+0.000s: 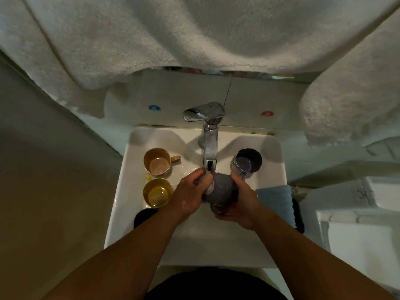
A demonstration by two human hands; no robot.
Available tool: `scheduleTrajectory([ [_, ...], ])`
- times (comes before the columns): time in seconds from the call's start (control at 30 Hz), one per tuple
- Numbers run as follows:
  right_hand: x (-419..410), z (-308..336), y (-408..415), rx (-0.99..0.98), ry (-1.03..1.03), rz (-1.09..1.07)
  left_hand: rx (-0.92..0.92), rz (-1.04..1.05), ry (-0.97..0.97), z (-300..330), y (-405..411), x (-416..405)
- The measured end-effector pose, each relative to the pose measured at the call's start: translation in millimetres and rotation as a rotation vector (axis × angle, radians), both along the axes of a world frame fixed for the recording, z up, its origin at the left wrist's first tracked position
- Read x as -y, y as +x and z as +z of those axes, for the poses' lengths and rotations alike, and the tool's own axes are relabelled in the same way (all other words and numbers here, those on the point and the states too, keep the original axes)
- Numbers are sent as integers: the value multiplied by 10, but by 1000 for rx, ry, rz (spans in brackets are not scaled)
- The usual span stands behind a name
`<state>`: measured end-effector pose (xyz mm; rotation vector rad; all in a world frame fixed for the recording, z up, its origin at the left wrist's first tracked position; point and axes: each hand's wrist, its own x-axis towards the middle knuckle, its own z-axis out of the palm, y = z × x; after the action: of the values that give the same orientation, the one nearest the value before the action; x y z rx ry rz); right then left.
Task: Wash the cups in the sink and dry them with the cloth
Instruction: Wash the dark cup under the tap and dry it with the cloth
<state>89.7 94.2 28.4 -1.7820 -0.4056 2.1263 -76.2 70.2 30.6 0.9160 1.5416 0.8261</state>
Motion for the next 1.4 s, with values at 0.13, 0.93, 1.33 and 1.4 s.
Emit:
scheduleTrajectory([
  [0.13, 14, -59, -10, -62, 94, -37, -65, -44, -5, 69, -114, 85],
  [0.93, 85, -184, -357, 791, 1212, 889, 100, 270, -314, 34, -361, 366],
  [1.33, 120, -181, -348, 781, 1209, 837, -137, 48, -212, -6, -413, 457],
  [1.4, 131, -172, -336, 795, 1213, 814, -203, -9, -178, -4, -447, 481],
])
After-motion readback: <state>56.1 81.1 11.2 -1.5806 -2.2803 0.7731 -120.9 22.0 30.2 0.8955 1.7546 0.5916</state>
